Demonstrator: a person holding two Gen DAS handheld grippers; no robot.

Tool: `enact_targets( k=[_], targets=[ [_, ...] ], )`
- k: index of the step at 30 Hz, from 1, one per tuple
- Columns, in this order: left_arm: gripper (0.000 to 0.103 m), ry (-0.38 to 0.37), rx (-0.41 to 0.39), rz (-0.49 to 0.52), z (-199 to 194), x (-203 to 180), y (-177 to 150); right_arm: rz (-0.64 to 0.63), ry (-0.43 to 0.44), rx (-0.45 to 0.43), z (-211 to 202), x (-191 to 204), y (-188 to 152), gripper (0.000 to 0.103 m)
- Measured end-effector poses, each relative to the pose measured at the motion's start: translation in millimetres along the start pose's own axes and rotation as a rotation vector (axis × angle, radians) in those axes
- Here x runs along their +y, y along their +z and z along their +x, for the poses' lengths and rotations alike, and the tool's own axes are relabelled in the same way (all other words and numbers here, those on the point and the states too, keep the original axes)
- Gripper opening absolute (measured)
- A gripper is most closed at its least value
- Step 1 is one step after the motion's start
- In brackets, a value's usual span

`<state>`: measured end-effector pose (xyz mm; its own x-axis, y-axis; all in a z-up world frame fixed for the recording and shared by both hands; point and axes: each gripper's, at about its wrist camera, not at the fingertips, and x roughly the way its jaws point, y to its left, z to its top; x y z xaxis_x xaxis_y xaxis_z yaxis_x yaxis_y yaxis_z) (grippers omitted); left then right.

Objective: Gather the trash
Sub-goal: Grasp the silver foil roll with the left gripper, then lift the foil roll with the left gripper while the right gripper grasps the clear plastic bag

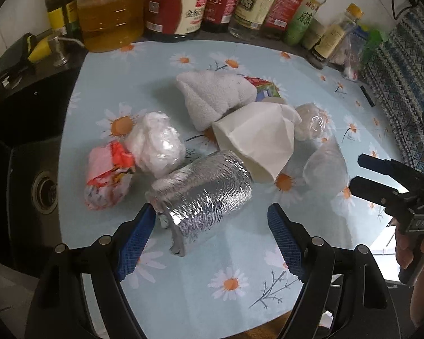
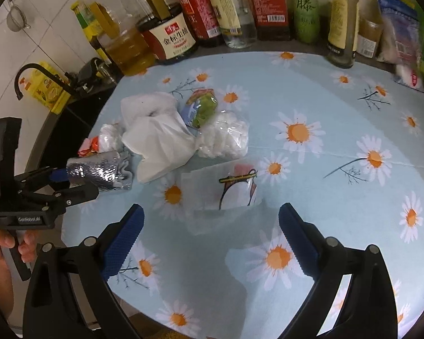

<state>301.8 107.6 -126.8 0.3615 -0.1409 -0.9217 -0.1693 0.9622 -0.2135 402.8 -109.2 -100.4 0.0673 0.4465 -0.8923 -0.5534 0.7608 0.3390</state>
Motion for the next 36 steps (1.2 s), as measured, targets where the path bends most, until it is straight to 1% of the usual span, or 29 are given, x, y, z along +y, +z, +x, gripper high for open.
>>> enact_targets(
  k=[2, 11, 18, 19, 20, 21, 22, 23, 25, 30, 36],
  targets=[
    [0.088, 0.000, -0.005, -0.009, 3.4, -1.2, 3.6, 0.000, 0.003, 0.014, 6.5, -1.9, 1.6, 0.095],
    [0.088, 0.020, 0.006, -0.048, 20.8, 2.5, 13.5, -0.008, 0.020, 0.050, 28.0, -6.8, 7.7, 0.095],
    [0.086, 0.039, -0.017, -0.050, 24.6, 2.3, 17.7, -0.032, 0.032, 0.037, 30.4, -5.3, 12.1, 0.095],
    [0.086, 0.044, -0.020, -0.048, 25.2, 1.9, 18.2, -0.038, 0.034, 0.034, 30.1, -4.5, 12.4, 0.092],
    [0.086, 0.046, -0.022, -0.046, 25.8, 1.2, 18.9, -0.048, 0.029, 0.027, 29.3, -3.4, 12.8, 0.087],
    [0.082, 0.047, -0.026, -0.043, 26.1, 0.6, 19.3, -0.054, 0.024, 0.025, 29.2, -2.6, 13.3, 0.083],
    [0.080, 0.051, -0.030, -0.039, 26.5, 0.1, 19.2, -0.061, 0.019, 0.028, 29.6, -2.1, 13.9, 0.075],
    [0.079, 0.056, -0.033, -0.034, 26.8, -0.7, 18.9, -0.067, 0.017, 0.034, 30.6, -1.4, 14.1, 0.071],
    [0.076, 0.058, -0.042, -0.026, 26.4, -2.1, 17.5, -0.079, 0.009, 0.049, 34.2, -0.7, 13.6, 0.067],
    [0.072, 0.059, -0.053, -0.014, 23.0, -3.3, 14.5, -0.081, 0.005, 0.033, 30.8, 0.4, 11.3, 0.065],
    [0.072, 0.044, -0.082, -0.011, 9.2, -5.7, 11.4, -0.076, 0.013, 0.006, 19.2, 5.9, 9.3, 0.065]
  ],
)
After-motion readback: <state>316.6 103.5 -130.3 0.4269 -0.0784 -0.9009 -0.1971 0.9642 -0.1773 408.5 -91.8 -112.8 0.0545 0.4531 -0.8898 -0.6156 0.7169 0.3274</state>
